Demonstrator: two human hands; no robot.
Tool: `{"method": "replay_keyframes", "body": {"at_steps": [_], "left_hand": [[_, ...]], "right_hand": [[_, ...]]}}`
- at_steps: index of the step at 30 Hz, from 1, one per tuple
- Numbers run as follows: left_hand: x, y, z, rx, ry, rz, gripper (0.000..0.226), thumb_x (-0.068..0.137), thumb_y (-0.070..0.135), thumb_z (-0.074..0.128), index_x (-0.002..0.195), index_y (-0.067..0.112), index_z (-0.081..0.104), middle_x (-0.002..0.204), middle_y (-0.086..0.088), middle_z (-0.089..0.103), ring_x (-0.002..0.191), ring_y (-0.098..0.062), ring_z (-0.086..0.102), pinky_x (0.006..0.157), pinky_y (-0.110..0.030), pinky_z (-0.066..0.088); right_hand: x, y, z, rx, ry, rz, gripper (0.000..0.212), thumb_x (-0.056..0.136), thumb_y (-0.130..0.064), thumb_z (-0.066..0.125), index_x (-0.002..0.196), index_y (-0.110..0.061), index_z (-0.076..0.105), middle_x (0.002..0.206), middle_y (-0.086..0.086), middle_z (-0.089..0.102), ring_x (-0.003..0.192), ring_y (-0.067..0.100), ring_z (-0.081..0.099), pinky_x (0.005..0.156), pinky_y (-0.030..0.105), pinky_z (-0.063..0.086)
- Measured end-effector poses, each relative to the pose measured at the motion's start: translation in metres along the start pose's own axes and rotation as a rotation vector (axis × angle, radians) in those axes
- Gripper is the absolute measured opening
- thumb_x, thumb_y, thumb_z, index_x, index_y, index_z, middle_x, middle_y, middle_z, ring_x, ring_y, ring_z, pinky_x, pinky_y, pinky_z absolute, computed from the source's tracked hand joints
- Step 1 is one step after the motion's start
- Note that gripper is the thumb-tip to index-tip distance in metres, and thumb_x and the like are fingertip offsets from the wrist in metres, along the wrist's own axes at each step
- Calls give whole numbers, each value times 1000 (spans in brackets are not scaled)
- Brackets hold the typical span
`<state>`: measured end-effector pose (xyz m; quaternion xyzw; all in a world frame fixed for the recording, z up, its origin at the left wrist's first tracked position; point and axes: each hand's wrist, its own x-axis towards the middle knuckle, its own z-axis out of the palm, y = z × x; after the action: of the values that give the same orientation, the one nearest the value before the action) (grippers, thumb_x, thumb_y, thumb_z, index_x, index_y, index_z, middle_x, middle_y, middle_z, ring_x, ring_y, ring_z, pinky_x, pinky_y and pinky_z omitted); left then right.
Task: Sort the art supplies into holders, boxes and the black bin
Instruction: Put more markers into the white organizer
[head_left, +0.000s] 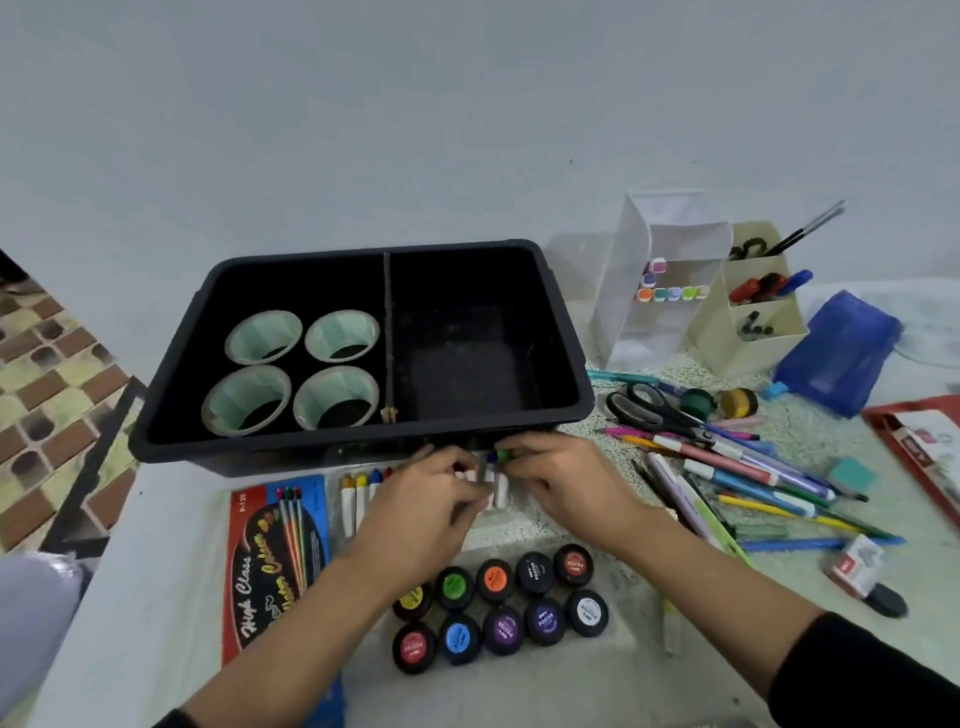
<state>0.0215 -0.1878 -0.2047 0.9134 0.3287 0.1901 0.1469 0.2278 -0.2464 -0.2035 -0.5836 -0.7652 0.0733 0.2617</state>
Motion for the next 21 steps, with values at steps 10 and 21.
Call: {"method": "replay_keyframes", "body": {"at_steps": [10, 21], "left_hand": [[3, -7, 0, 13, 15, 43, 26, 87, 32, 74, 113, 28, 76, 123, 14, 69, 111, -16, 60, 88, -33, 57], [3, -11, 2, 101, -109, 46, 35, 93, 39, 65, 125, 26, 71, 133, 17, 64, 113, -16, 55, 87, -37, 57]], "right_hand": [[0, -7, 1, -55, -91, -13, 21, 91, -16, 63, 105, -18, 78, 124, -2, 71, 113, 19, 66, 92, 35, 56], [0, -11, 1, -43, -144, 93, 20, 88, -29, 65, 101, -23, 79, 121, -10, 68, 105, 16, 66, 82, 35, 57]]}}
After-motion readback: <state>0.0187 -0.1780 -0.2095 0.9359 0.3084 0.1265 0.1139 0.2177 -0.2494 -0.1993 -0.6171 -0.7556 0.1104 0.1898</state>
